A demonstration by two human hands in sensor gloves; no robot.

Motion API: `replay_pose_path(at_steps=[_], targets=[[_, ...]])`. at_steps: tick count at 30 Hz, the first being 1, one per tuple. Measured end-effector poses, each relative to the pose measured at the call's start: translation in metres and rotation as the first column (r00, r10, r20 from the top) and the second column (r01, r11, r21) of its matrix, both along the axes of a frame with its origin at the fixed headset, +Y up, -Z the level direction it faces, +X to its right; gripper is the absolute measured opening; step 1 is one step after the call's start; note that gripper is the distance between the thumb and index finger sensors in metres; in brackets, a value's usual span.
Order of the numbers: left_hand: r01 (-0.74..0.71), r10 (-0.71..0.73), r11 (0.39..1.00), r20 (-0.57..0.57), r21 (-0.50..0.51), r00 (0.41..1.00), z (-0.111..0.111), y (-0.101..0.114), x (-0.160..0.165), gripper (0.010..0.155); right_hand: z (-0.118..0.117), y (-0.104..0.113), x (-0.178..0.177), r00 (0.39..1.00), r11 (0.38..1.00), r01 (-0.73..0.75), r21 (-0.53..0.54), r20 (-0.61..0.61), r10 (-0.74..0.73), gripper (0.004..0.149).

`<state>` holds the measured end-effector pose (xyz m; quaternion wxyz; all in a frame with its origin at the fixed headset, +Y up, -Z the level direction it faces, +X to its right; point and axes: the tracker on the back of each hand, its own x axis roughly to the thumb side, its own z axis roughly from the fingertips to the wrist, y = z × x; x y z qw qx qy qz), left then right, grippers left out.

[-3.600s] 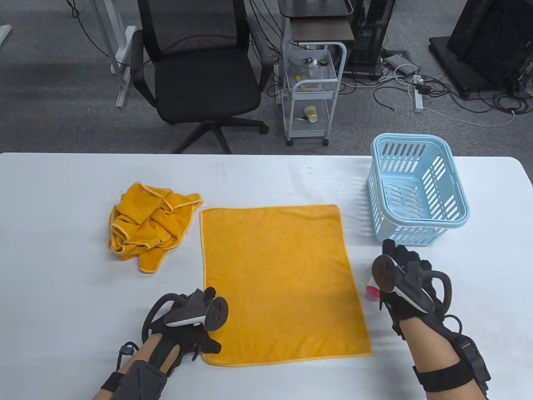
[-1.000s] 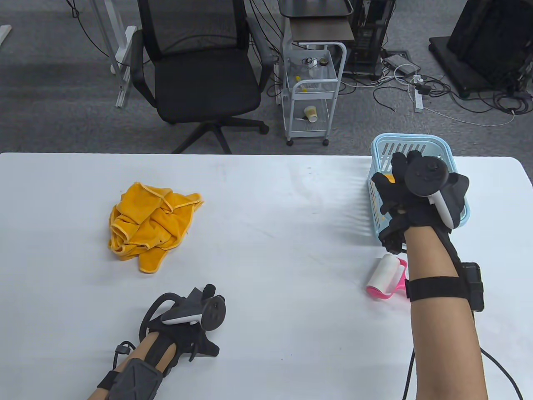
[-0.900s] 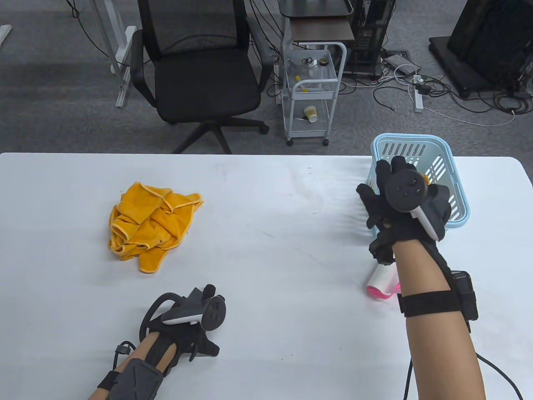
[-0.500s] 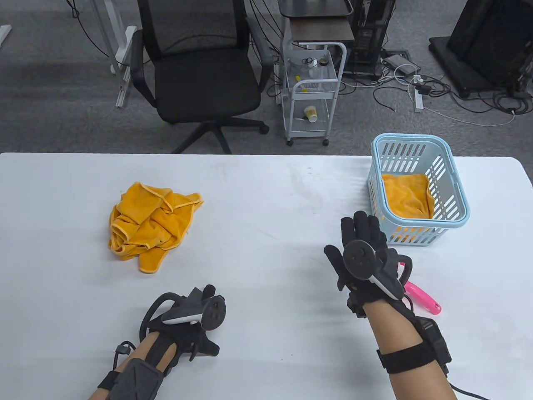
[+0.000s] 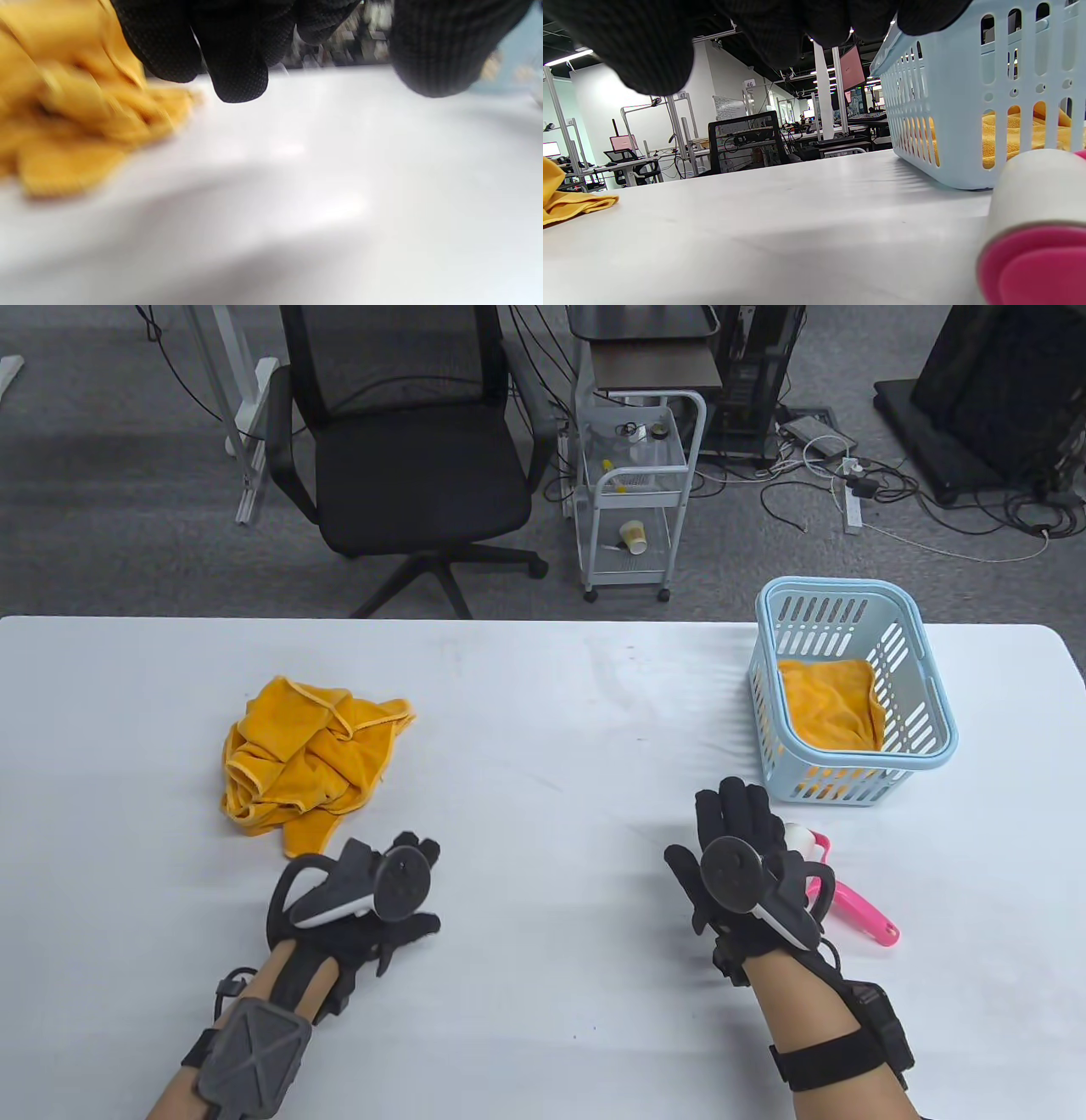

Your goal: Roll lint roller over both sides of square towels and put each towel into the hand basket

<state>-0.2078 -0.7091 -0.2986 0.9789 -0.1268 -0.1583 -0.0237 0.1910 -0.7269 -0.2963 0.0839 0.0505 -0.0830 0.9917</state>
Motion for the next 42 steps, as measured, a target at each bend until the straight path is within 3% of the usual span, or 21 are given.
replay_pose_path(at_steps=[3,7,11,15,18,21,24,27,31,38,42], targets=[[-0.028,0.049,0.988,-0.139,0.155,0.989,-0.038,0.037,-0.021,0.072,0.001,-0.001,-0.002,1.000,1.000,-0.010,-0.001,-0.003,0.010,0.077],[0.128,-0.047,0.962,-0.316,0.241,0.948,-0.087,0.050,-0.044,0.071,0.003,-0.001,-0.004,1.000,1.000,-0.026,0.001,-0.011,0.026,0.077],[0.180,-0.090,0.970,-0.442,0.167,0.893,-0.129,0.033,-0.065,0.077,0.005,-0.001,-0.008,0.999,0.999,-0.045,0.009,-0.025,0.045,0.077],[0.180,-0.091,0.976,-0.519,0.124,0.850,-0.151,0.007,-0.084,0.074,0.007,0.000,-0.009,0.998,0.999,-0.046,0.013,-0.032,0.047,0.077],[0.166,-0.065,0.977,-0.557,0.132,0.828,-0.156,-0.006,-0.095,0.064,0.007,-0.002,-0.010,0.998,0.999,-0.054,0.010,-0.040,0.054,0.076],[0.202,-0.061,0.962,-0.577,0.182,0.815,-0.153,-0.010,-0.101,0.045,0.007,-0.003,-0.012,0.997,0.998,-0.058,0.001,-0.048,0.058,0.076],[0.174,-0.025,0.961,-0.558,0.215,0.829,-0.147,0.000,-0.102,0.042,0.006,-0.006,-0.012,0.997,0.998,-0.058,-0.015,-0.048,0.057,0.076],[0.074,0.098,0.951,-0.520,0.301,0.849,-0.137,0.028,-0.098,0.037,0.007,-0.006,-0.012,0.997,0.998,-0.063,-0.024,-0.047,0.061,0.076],[0.055,0.155,0.908,-0.453,0.415,0.878,-0.116,0.077,-0.086,0.036,0.007,-0.006,-0.012,0.997,0.998,-0.056,-0.033,-0.049,0.054,0.076],[-0.117,0.293,0.810,-0.223,0.574,0.930,-0.060,0.167,-0.034,0.037,0.009,-0.001,-0.012,0.997,1.000,-0.018,-0.017,-0.069,0.017,0.077],[-0.228,0.305,0.803,-0.050,0.551,0.951,-0.025,0.178,0.014,0.036,0.016,0.006,-0.018,0.990,0.998,0.059,0.000,-0.125,-0.058,0.083]])
